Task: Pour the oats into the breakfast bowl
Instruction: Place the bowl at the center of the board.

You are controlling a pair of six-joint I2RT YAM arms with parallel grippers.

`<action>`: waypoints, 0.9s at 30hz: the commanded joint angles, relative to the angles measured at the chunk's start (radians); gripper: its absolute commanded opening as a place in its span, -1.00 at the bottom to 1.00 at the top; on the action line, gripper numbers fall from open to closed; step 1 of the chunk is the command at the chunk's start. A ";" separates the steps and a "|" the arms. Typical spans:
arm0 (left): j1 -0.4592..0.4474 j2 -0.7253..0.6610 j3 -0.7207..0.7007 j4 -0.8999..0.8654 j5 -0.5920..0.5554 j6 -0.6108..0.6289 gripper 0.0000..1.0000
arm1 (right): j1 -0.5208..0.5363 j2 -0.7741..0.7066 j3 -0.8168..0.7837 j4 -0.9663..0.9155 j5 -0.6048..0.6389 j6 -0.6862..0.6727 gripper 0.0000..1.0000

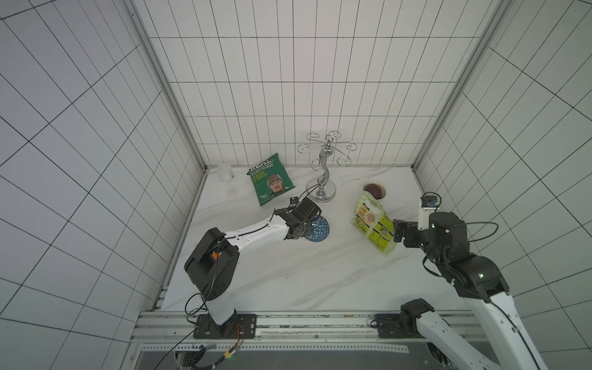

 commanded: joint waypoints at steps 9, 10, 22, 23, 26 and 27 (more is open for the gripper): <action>0.059 0.034 -0.032 0.018 0.034 -0.014 -1.00 | -0.007 0.214 0.123 -0.094 -0.094 -0.072 0.98; 0.064 0.030 -0.044 0.028 0.039 -0.010 -1.00 | -0.007 0.228 0.127 -0.091 -0.076 -0.087 0.98; 0.117 -0.022 -0.127 0.086 0.065 0.005 -0.30 | -0.019 0.405 0.146 -0.049 -0.044 -0.113 0.99; 0.118 -0.034 -0.133 0.089 0.064 0.006 -0.17 | -0.022 0.418 0.148 -0.046 -0.044 -0.107 0.99; 0.120 -0.090 -0.148 0.090 0.070 0.018 0.18 | -0.035 0.457 0.156 -0.042 -0.037 -0.101 0.85; 0.120 -0.115 -0.154 0.091 0.076 0.020 0.27 | -0.040 0.470 0.157 -0.039 -0.034 -0.100 0.79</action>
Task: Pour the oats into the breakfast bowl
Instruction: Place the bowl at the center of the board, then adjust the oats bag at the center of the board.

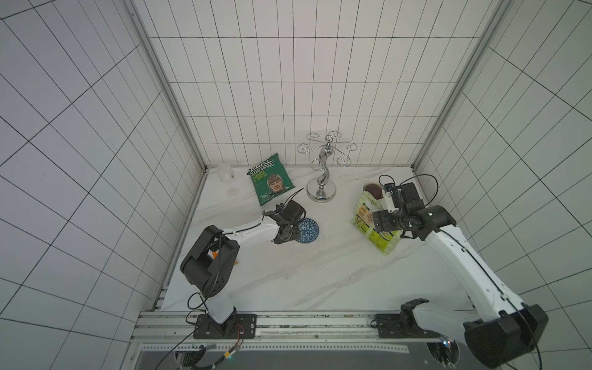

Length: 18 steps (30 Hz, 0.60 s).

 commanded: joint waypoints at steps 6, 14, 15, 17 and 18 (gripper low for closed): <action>-0.002 -0.245 -0.066 0.057 0.071 0.013 0.45 | -0.072 0.087 0.026 0.044 -0.037 0.027 0.45; -0.011 -0.466 -0.204 0.138 0.159 -0.002 0.51 | -0.077 0.116 0.031 0.016 -0.138 0.037 -0.02; -0.012 -0.485 -0.218 0.149 0.175 -0.002 0.51 | -0.077 0.116 0.031 0.010 -0.153 0.042 -0.18; -0.013 -0.519 -0.236 0.166 0.206 -0.001 0.52 | -0.076 0.117 0.030 0.007 -0.172 0.051 -0.49; -0.014 -0.530 -0.241 0.171 0.216 -0.002 0.52 | -0.076 0.121 0.032 0.002 -0.181 0.054 -0.65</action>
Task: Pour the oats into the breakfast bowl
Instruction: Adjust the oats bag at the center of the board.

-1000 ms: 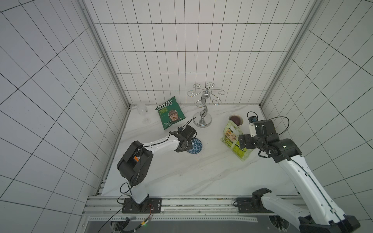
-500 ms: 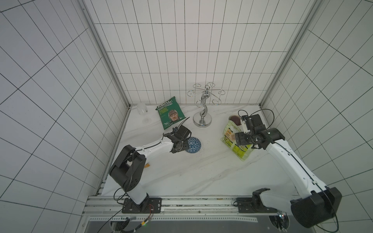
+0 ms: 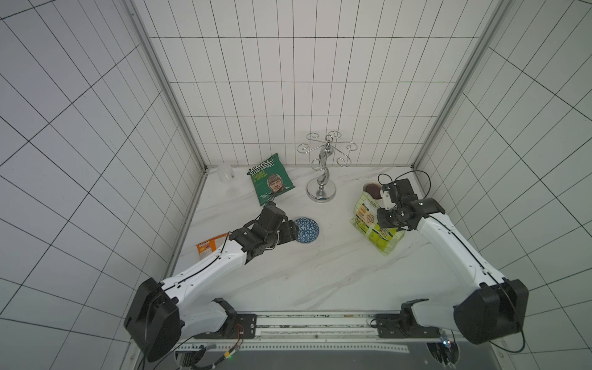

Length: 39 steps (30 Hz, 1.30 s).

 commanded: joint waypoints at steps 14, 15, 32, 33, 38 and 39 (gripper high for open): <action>-0.101 -0.062 -0.034 0.179 0.128 -0.086 0.49 | 0.119 0.000 0.106 -0.063 -0.131 0.300 -1.00; -0.112 -0.054 -0.034 0.193 0.132 -0.096 0.48 | 0.137 -0.002 0.103 -0.052 -0.142 0.328 -1.00; -0.203 0.032 0.009 0.204 0.057 -0.157 0.45 | 0.381 -0.031 0.022 0.215 -0.109 0.587 -1.00; -0.203 0.032 0.009 0.202 0.054 -0.158 0.45 | 0.385 -0.035 0.018 0.227 -0.109 0.575 -1.00; -0.206 0.030 0.011 0.203 0.032 -0.166 0.46 | 0.392 -0.063 0.028 0.237 -0.123 0.528 -1.00; -0.206 0.032 0.012 0.205 0.029 -0.166 0.46 | 0.392 -0.069 0.036 0.228 -0.121 0.521 -0.91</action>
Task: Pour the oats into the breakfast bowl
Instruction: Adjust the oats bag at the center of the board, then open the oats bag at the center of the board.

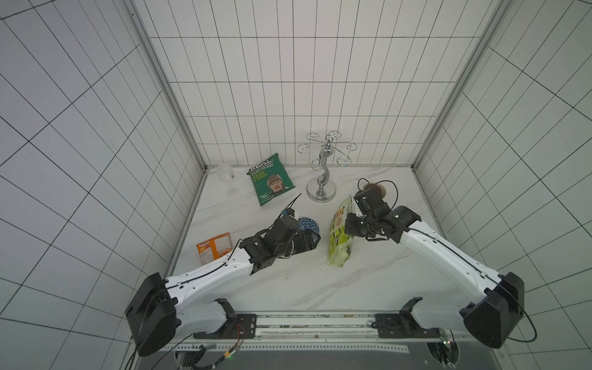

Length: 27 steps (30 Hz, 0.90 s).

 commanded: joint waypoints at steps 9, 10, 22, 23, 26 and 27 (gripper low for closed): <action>-0.008 -0.016 0.023 0.104 -0.060 -0.048 0.48 | 0.002 -0.175 0.095 0.045 0.063 -0.176 -0.11; -0.008 -0.017 0.028 0.113 -0.057 -0.046 0.48 | -0.007 -0.198 0.088 0.047 0.063 -0.184 -0.14; -0.038 0.070 0.127 0.158 -0.010 -0.019 0.39 | -0.271 -0.209 -0.066 0.210 -0.362 -0.088 -0.32; -0.043 0.079 0.131 0.159 -0.007 -0.018 0.37 | -0.271 -0.198 -0.070 0.220 -0.385 -0.086 -0.32; -0.055 0.097 0.137 0.161 -0.004 -0.014 0.33 | -0.270 -0.174 -0.085 0.251 -0.422 -0.074 -0.36; -0.057 0.099 0.137 0.162 -0.004 -0.013 0.32 | -0.270 -0.170 -0.089 0.256 -0.422 -0.073 -0.37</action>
